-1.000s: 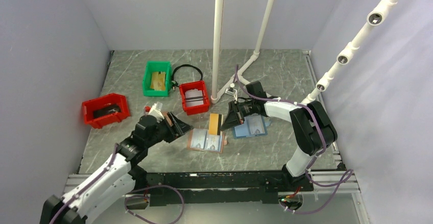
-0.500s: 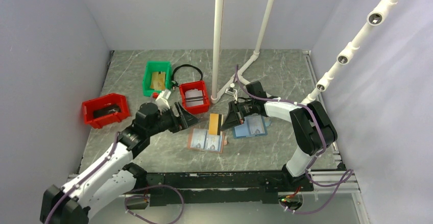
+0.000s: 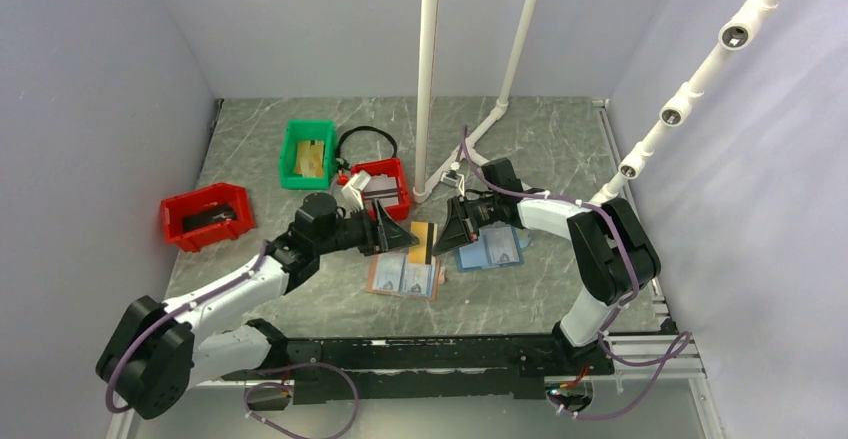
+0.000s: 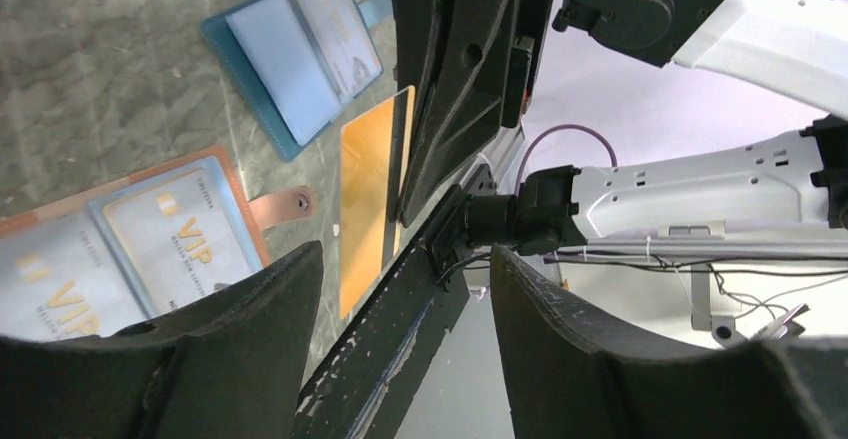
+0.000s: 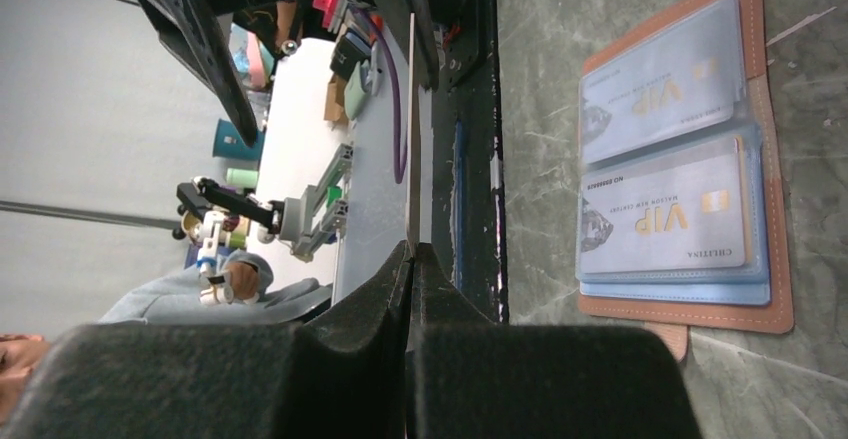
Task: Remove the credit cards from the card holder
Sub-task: Place the credit card in the storage box.
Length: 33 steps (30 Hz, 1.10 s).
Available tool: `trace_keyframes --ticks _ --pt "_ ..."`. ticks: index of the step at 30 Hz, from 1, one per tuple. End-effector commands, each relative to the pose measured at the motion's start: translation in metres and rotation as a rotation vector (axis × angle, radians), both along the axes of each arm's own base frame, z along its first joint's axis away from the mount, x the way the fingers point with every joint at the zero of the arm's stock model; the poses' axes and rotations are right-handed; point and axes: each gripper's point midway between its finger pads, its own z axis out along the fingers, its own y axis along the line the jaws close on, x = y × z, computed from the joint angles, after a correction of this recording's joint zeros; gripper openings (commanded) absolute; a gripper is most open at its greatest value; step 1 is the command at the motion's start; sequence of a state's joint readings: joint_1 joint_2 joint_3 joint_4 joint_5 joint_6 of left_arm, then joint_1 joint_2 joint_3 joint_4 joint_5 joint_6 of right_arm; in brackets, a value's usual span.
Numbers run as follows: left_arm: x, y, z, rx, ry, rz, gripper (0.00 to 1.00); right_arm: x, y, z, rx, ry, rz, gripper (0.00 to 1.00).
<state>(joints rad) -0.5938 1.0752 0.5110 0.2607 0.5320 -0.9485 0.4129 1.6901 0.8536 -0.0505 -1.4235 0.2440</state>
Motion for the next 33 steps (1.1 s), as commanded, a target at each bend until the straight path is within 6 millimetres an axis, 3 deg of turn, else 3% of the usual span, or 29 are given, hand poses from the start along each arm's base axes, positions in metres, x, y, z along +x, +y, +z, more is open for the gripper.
trace_keyframes --ticks 1,6,9,11,12,13,15,17,21,26,33 --pt "-0.005 -0.018 0.012 -0.058 -0.054 -0.065 0.63 0.005 0.002 0.018 0.07 -0.077 0.024 0.0" --pt "-0.009 -0.031 0.006 -0.079 -0.04 -0.1 0.55 0.005 0.002 0.019 0.073 -0.075 0.025 0.0" --pt "-0.009 -0.036 0.008 -0.096 -0.042 -0.121 0.3 0.005 0.002 0.019 0.069 -0.076 0.02 0.0" --pt "-0.009 -0.037 0.009 -0.101 -0.044 -0.129 0.02 0.006 0.002 0.018 0.063 -0.081 0.014 0.0" --pt "-0.01 -0.037 0.009 -0.098 -0.044 -0.125 0.0 0.007 0.002 0.017 0.06 -0.086 0.012 0.0" --pt "-0.009 -0.035 0.008 -0.09 -0.045 -0.116 0.0 0.009 0.003 0.017 0.058 -0.099 0.01 0.05" --pt "-0.008 -0.027 0.003 -0.04 -0.038 -0.075 0.0 0.01 0.002 0.016 0.034 -0.111 -0.002 0.26" --pt "-0.006 -0.01 -0.005 0.057 -0.043 -0.012 0.0 0.013 0.001 0.017 0.014 -0.143 -0.015 0.49" --pt "0.006 0.043 -0.017 0.256 -0.018 0.163 0.0 0.02 -0.002 0.017 -0.035 -0.216 -0.057 0.67" --pt "0.037 0.128 -0.021 0.538 -0.016 0.413 0.0 0.021 -0.005 0.02 -0.032 -0.288 -0.055 0.7" --pt "0.108 0.198 0.008 0.743 -0.177 0.5 0.0 0.02 -0.009 0.025 -0.037 -0.366 -0.06 0.7"
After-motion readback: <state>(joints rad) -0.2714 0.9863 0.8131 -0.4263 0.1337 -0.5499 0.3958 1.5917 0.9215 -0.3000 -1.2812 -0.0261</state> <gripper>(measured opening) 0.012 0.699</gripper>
